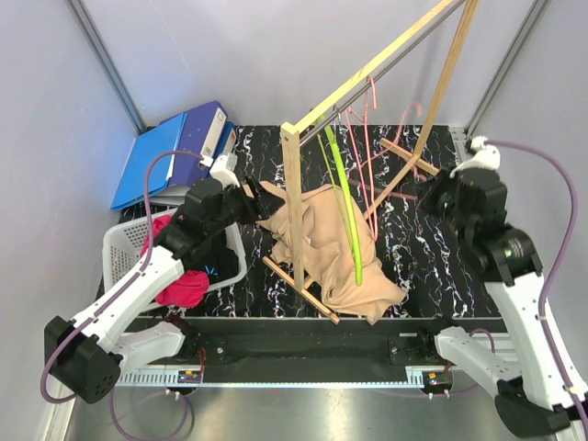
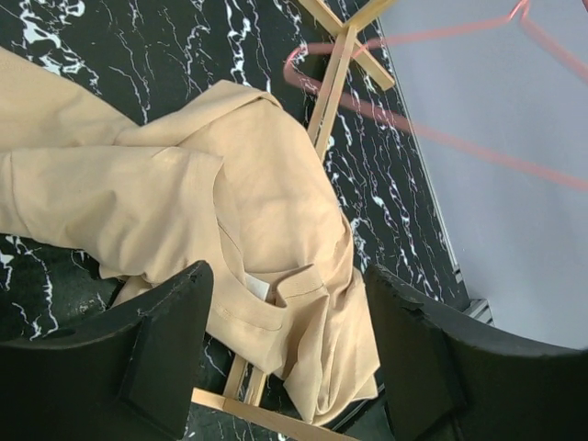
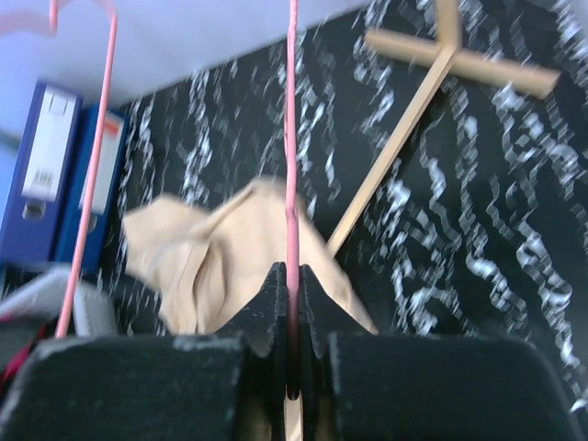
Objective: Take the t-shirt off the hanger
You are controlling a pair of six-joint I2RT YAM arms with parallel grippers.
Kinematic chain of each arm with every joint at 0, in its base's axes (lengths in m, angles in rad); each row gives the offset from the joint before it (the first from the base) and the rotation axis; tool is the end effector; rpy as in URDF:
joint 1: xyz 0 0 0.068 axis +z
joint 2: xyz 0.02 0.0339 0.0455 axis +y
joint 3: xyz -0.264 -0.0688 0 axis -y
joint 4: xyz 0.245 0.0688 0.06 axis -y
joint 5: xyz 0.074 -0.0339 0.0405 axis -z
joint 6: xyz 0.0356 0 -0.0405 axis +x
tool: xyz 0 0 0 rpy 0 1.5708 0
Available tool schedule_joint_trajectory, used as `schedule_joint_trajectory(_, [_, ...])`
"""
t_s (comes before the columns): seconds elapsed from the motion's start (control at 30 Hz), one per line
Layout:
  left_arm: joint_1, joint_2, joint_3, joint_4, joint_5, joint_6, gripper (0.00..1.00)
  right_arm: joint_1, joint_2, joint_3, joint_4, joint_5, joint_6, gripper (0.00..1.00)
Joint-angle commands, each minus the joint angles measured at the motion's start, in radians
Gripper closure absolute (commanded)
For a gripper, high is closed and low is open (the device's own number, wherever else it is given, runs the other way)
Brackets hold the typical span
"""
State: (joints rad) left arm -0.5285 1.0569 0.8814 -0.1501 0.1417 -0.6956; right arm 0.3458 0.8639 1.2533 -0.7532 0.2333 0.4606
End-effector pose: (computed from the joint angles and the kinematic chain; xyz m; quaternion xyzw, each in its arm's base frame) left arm 0.2094 -0.1281 0.3248 -0.0265 0.8109 -0.3813 0.4431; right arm 0.1476 0.0444 0.4241 0.1129 0.8126 0.1330 0.5561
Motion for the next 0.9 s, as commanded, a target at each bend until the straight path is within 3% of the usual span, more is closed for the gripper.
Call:
schedule_joint_trajectory(0.0, [0.004, -0.047, -0.019, 0.047, 0.059, 0.010, 0.29, -0.128, 0.108, 0.179, 0.068, -0.124, -0.099, 1.00])
schedule_joint_trajectory(0.43, [0.004, -0.136, -0.113, 0.101, 0.081, -0.005, 0.28, -0.180, 0.510, 0.678, 0.006, -0.212, -0.287, 1.00])
schedule_joint_trajectory(0.63, [0.004, -0.155, -0.142, 0.115, 0.088, -0.008, 0.27, -0.182, 0.550, 0.824, -0.021, -0.203, -0.303, 1.00])
schedule_joint_trajectory(0.87, [0.004, -0.149, -0.157, 0.136, 0.093, -0.008, 0.27, -0.183, 0.505, 0.854, -0.037, -0.180, -0.309, 1.00])
